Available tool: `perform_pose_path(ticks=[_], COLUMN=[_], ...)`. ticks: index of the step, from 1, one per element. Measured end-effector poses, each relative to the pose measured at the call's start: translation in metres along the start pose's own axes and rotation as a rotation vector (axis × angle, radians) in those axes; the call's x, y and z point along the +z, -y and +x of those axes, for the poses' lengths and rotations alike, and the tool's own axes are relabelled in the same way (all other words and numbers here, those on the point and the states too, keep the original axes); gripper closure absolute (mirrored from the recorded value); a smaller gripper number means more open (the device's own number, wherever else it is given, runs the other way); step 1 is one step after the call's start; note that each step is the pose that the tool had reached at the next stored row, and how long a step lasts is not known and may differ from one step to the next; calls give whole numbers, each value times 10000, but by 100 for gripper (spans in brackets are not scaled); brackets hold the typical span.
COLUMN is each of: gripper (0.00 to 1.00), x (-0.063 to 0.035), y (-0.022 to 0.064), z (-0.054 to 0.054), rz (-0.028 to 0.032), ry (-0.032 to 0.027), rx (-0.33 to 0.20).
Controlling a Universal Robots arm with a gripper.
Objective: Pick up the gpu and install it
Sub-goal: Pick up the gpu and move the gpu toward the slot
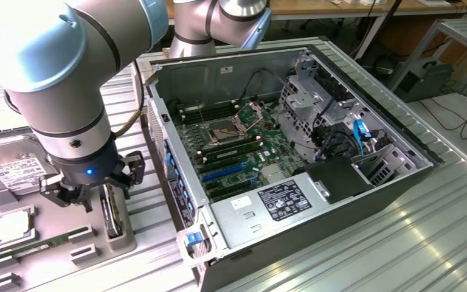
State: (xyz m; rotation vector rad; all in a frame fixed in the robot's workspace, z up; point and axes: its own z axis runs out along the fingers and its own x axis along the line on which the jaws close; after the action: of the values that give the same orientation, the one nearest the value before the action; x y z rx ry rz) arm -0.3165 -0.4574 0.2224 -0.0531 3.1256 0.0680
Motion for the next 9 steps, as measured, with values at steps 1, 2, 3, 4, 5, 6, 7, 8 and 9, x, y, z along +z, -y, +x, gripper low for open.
perform_pose_path(ticks=[1,2,3,4,5,6,7,8,9], gripper=[34,34,34,34,34,34,34,34,34], x=[1,2,2,4,11,34,44,47,47], y=[-8,-26,-39,-47,-47,-45,-39,-38,-38], z=[-1,-1,-2,-2,-2,-1,0,0,-1], rz=[0,4,6,5,5,5,6,7,7], ry=[1,1,-1,1,1,1,-1,-1,-1], rx=[1,0,-1,-1,-2,-2,0,0,-1])
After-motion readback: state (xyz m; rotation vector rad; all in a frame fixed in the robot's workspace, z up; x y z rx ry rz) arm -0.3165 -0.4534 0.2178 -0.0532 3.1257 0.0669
